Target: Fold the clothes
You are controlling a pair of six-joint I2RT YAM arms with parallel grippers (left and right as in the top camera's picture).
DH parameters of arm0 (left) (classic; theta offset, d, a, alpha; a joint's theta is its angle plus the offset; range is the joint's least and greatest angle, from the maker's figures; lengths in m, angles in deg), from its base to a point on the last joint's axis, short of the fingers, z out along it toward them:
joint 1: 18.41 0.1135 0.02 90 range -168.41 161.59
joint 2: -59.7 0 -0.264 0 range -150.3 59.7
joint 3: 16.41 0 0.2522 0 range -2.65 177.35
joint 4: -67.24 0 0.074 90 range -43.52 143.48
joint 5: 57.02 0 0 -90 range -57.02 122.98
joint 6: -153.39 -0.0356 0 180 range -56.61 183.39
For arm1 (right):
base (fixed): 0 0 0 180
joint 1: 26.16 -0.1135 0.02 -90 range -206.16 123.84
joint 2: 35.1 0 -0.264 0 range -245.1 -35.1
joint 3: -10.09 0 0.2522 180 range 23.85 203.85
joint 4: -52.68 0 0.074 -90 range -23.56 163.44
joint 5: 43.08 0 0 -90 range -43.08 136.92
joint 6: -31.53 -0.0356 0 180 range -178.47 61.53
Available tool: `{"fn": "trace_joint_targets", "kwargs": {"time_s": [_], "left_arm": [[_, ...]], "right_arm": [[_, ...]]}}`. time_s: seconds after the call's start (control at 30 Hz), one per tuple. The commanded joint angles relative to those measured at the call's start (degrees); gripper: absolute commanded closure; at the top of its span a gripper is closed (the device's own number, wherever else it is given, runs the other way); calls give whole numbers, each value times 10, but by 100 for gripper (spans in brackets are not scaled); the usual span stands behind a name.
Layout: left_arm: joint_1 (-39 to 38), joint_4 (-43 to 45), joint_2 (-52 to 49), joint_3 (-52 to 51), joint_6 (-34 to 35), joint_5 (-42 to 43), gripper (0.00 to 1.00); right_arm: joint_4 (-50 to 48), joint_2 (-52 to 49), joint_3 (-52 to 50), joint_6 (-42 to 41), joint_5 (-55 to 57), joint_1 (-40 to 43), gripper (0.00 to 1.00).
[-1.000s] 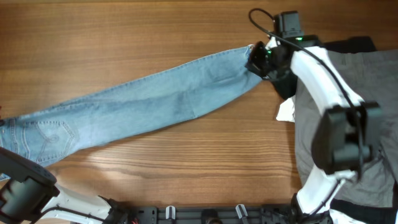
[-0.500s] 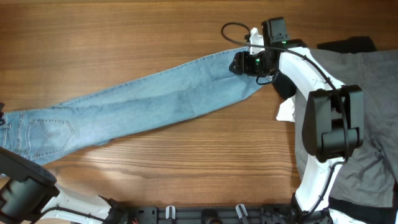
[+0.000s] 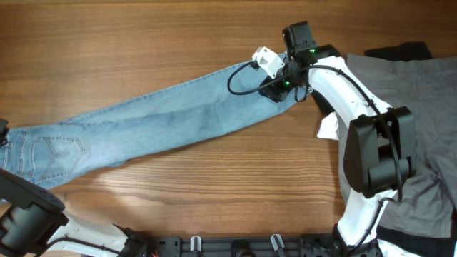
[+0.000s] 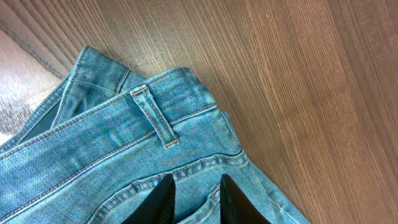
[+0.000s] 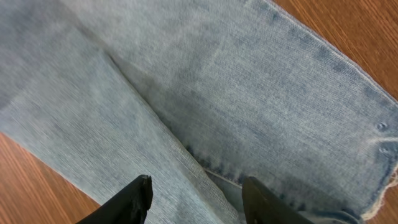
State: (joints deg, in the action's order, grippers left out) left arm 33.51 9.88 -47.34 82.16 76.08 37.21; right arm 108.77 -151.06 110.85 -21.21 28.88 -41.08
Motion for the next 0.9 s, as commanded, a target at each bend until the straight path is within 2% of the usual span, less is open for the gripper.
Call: {"fn": "trace_joint_targets", "kwargs": {"time_s": [0.0, 0.03, 0.07, 0.1, 0.13, 0.23, 0.33, 0.4, 0.43, 0.47, 0.5, 0.57, 0.6, 0.7, 0.8, 0.87], "left_arm": [[4, -2, -7, 5, -7, 5, 76], [4, -2, -7, 5, -7, 5, 75], [4, -3, -7, 5, -7, 5, 75], [4, -5, -7, 5, -7, 7, 75], [4, -5, -7, 5, -7, 9, 75], [4, -5, -7, 5, -7, 9, 75], [4, -5, -7, 5, -7, 9, 75], [4, -5, -7, 5, -7, 9, 72], [4, -5, -7, 5, -7, 9, 65], [3, -5, -7, 5, -7, 9, 57], [3, -6, -7, 5, -7, 20, 43], [3, -5, -7, 5, -7, 52, 29], [3, -4, -8, 5, -9, 53, 25], [3, 16, -33, 5, -89, 47, 20], [3, 60, -70, 5, -111, 28, 18], [3, 92, -85, 5, -195, 23, 25]], "right_arm": [[-7, 2, -21, 17, 20, 0, 54], [-10, 1, -21, 17, 20, 0, 59], [-15, 0, -21, 16, 20, 0, 69], [-27, 0, -21, 8, 20, 0, 88], [-43, 0, -21, -7, 23, 0, 96], [-111, 0, 7, -79, 62, 3, 96], [-222, 0, 20, -239, 54, 6, 96], [-249, -7, 19, -256, 54, 6, 96], [-255, -10, 19, -259, 54, 6, 73], [-258, -15, 19, -261, 55, 7, 0], [-257, -17, 19, -279, 68, 7, 0], [-243, -15, 19, -313, 77, 7, 0], [-228, -14, 19, -330, 77, 7, 0], [-139, -3, 19, -345, 26, 7, 0], [-44, 1, 19, -344, -16, 7, 0], [23, 0, 19, -342, -17, 7, 0]]}}
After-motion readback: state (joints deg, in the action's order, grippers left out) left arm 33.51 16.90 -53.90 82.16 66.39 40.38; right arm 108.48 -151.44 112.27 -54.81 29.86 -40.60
